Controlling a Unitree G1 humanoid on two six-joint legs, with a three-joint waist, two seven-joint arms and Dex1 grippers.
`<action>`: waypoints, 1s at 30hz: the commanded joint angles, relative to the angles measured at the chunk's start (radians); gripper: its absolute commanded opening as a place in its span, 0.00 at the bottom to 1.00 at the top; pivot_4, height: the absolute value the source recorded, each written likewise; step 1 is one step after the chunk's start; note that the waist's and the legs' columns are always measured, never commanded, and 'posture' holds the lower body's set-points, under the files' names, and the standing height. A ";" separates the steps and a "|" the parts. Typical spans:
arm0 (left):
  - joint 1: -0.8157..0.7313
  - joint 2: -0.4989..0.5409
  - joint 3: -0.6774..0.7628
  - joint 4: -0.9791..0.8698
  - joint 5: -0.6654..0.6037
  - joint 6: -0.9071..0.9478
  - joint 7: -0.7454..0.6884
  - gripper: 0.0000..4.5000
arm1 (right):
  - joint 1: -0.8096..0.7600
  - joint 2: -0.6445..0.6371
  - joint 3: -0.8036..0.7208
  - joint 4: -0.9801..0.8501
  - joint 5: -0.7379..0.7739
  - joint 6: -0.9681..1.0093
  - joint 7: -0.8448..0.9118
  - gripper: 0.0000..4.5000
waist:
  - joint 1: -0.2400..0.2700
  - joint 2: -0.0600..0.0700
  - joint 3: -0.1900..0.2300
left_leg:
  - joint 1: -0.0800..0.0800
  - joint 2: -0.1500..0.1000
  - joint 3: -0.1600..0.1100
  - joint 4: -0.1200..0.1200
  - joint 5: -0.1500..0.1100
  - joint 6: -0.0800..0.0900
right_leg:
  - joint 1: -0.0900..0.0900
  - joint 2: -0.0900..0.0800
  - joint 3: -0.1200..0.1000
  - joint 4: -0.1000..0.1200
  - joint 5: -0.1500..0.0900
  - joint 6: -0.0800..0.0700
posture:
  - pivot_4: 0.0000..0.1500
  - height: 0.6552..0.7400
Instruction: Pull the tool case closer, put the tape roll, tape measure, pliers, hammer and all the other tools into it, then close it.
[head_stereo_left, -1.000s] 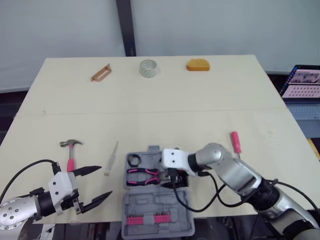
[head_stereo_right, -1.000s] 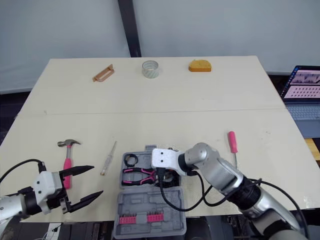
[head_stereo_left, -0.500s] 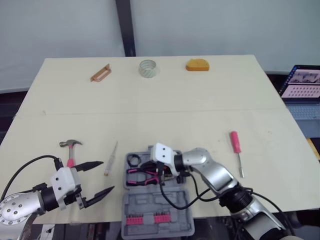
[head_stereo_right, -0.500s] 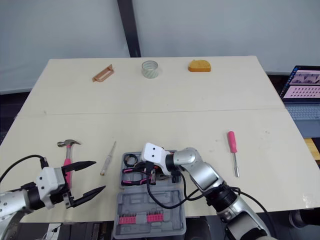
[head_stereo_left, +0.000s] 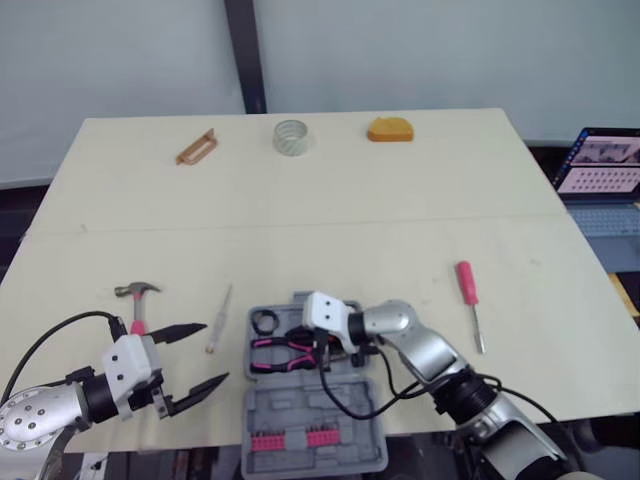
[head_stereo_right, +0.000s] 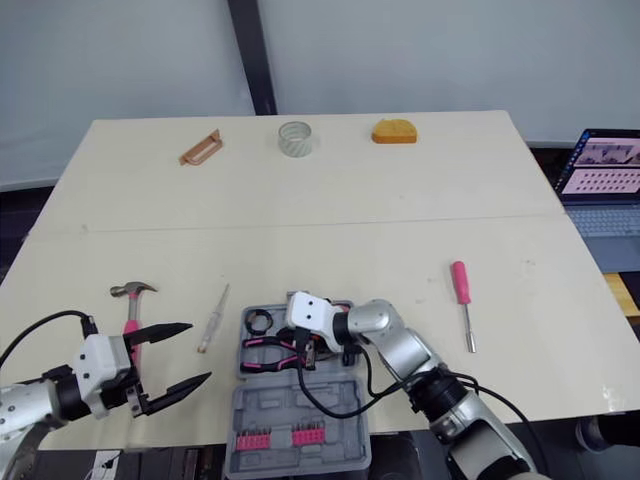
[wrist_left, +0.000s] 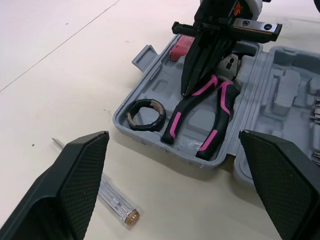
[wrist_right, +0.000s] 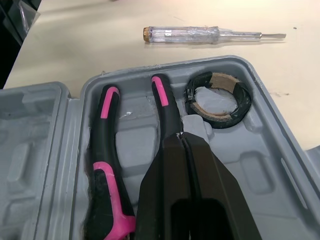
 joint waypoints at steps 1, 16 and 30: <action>0.000 0.005 0.007 -0.010 0.003 -0.005 0.007 1.00 | 0.004 0.005 0.023 0.023 -0.033 -0.021 0.001 0.01 | -0.003 0.000 0.000 | 0.000 0.000 0.000 0.000 0.000 0.000 | 0.000 0.000 0.000 0.000 0.000 0.000 | 1.00 1.00; -0.012 0.007 0.006 0.000 0.005 -0.008 0.005 1.00 | 0.003 0.032 -0.043 -0.067 0.076 0.044 0.060 0.01 | -0.004 0.000 0.000 | 0.000 0.000 0.000 0.000 0.000 0.000 | 0.000 0.000 0.000 0.000 0.000 0.000 | 1.00 1.00; -0.017 0.004 -0.001 0.004 0.012 -0.006 0.007 1.00 | 0.007 0.014 0.013 -0.008 -0.019 0.018 0.038 0.01 | -0.005 0.000 0.000 | 0.000 0.000 0.000 0.000 0.000 0.000 | 0.000 0.000 0.000 0.000 0.000 0.000 | 1.00 1.00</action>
